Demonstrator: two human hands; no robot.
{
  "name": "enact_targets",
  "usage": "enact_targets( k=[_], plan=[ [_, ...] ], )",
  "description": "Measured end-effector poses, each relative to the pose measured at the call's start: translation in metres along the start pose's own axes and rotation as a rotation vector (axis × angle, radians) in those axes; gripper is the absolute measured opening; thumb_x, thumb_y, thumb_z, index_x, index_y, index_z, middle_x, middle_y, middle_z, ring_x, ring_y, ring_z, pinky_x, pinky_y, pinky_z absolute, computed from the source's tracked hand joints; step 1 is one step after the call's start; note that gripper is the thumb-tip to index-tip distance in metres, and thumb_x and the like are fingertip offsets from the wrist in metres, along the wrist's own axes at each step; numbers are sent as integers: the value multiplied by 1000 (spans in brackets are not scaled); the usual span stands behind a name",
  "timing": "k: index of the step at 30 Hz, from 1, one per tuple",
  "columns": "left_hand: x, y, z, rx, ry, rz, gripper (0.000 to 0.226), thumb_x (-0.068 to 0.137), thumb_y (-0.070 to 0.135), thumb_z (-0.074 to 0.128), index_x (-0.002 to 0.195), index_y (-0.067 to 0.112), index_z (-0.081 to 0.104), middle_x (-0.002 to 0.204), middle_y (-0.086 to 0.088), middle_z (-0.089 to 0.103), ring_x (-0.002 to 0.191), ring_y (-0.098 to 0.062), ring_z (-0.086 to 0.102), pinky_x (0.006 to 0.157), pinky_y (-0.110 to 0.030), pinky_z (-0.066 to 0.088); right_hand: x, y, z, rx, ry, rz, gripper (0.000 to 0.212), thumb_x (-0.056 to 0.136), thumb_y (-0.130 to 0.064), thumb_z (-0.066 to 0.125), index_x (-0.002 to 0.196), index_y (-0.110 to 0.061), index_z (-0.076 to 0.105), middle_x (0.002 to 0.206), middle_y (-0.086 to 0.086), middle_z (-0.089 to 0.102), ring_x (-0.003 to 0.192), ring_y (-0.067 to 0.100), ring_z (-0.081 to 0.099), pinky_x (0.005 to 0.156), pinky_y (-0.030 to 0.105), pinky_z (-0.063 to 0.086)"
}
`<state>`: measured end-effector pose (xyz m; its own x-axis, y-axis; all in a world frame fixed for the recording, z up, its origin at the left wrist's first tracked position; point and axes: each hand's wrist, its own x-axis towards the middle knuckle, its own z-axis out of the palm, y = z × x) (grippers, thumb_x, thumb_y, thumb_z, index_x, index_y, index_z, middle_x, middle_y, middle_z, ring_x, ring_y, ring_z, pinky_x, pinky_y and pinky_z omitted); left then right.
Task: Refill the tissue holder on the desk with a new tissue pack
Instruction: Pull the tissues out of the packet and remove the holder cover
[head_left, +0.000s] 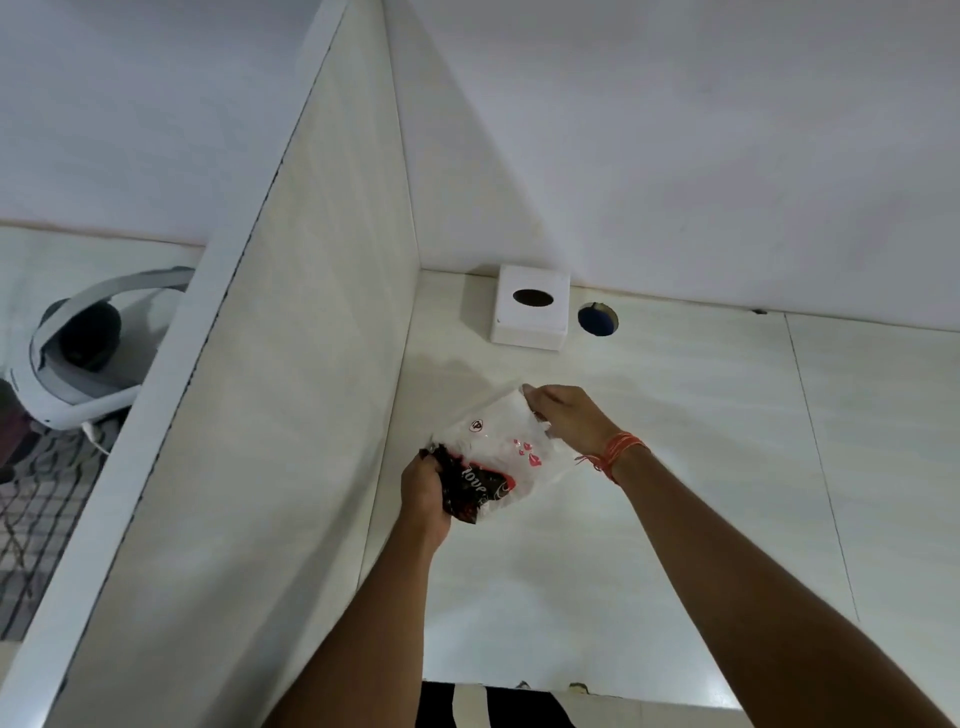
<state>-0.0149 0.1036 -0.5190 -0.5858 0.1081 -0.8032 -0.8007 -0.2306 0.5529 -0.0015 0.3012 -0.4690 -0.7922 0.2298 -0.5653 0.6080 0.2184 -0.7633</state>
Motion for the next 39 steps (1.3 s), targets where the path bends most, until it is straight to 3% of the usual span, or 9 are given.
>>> enact_targets(
  k=[4,8,13,16,19,23,32,36,39],
  plan=[
    [7,3,-1,55,-3,-30,27,87,-2,42,97,4,67,97,-17,69,89,-33,67,85,-46,56,2,13,-3,149,-120,60,53,83,-59,59,94,-8,71,82,-1,61,78,17,57,80,35,51],
    [13,4,1,120,31,-31,21,92,6,47,93,6,69,94,-16,71,86,-32,68,89,-48,56,-2,20,-2,139,-173,42,10,82,-23,73,88,-16,71,80,-4,65,74,12,59,65,25,46],
    [17,4,12,150,55,-36,28,93,11,53,67,11,63,70,-7,65,62,-22,63,69,-33,55,1,36,8,114,-103,92,36,63,-19,87,95,-11,72,97,13,75,83,29,69,71,40,53],
    [26,5,14,221,85,-18,22,89,7,51,78,10,69,85,-11,70,79,-28,67,81,-42,56,1,36,7,229,-25,110,27,67,-10,79,92,-3,72,94,22,73,86,40,68,76,47,53],
    [40,3,8,333,218,44,18,84,6,51,84,6,69,93,-14,71,93,-35,70,86,-47,57,-3,27,-14,478,190,78,12,76,1,69,85,-7,70,81,14,70,77,32,65,70,39,52],
    [37,13,10,581,433,166,27,94,9,44,110,2,64,112,-19,68,105,-37,65,90,-43,55,-8,8,-55,625,385,-78,18,76,-10,70,94,-11,68,86,6,70,73,23,67,67,34,56],
    [43,23,7,768,512,404,16,84,-6,54,97,-5,63,99,-14,63,91,-26,59,73,-25,36,15,5,32,731,63,124,13,85,-10,70,97,-9,69,95,9,73,86,29,68,72,37,59],
    [44,21,8,907,512,558,12,81,-6,52,85,3,58,88,-12,58,83,-23,53,70,-26,36,17,-20,10,1005,123,-6,15,81,-12,67,96,-14,69,93,6,73,84,26,70,77,38,57],
    [44,14,10,1027,525,598,17,86,0,51,99,-1,62,98,-18,66,93,-33,62,77,-38,48,8,-37,-12,910,75,-160,16,85,-7,65,101,-10,68,102,11,72,90,26,70,79,39,59]
  ],
)
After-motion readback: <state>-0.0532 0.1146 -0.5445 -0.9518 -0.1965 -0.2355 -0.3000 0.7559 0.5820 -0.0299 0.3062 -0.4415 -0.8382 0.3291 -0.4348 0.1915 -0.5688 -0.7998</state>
